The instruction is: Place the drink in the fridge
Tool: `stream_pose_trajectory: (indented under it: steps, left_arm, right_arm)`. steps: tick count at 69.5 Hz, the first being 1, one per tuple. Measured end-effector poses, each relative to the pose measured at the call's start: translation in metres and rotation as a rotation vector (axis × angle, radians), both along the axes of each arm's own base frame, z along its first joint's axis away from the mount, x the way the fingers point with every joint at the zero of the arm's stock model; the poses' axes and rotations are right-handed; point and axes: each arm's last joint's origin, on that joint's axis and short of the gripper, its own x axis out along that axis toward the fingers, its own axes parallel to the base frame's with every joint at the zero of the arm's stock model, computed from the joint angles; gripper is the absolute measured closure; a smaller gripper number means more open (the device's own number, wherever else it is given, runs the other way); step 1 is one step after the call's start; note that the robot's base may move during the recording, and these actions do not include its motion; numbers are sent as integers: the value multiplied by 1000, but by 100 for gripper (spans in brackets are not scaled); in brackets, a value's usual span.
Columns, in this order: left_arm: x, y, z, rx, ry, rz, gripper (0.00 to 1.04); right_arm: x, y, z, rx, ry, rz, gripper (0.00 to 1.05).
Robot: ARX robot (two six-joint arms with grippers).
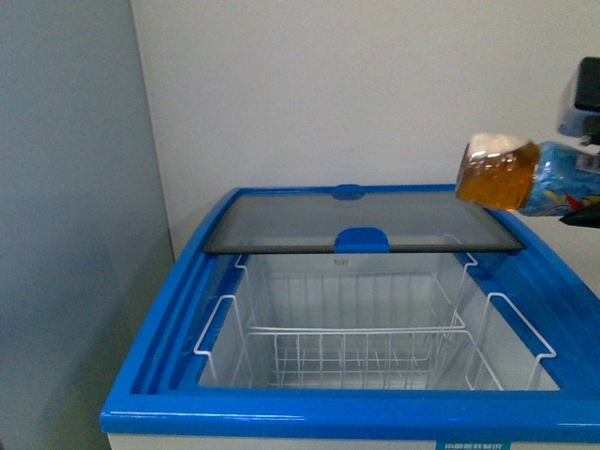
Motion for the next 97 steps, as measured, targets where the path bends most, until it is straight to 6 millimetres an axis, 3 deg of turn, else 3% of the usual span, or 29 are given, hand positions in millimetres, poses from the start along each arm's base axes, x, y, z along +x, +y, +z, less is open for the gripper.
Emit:
stream_pose_trajectory:
  steps: [22, 56, 80, 93, 97]
  left_arm:
    - [0, 0, 0, 0, -1, 0, 102]
    - [0, 0, 0, -1, -1, 0, 101]
    - [0, 0, 0, 0, -1, 0, 49]
    - [0, 0, 0, 0, -1, 0, 10]
    - [0, 0, 0, 0, -1, 0, 7]
  right_arm:
    - [52, 41, -47, -73, 54, 108, 66]
    - [101, 87, -101, -90, 50, 236, 66]
    - [129, 98, -129, -98, 69, 267, 66]
    - [144, 104, -153, -97, 90, 279, 66]
    - [146, 105, -159, -97, 96, 283, 66]
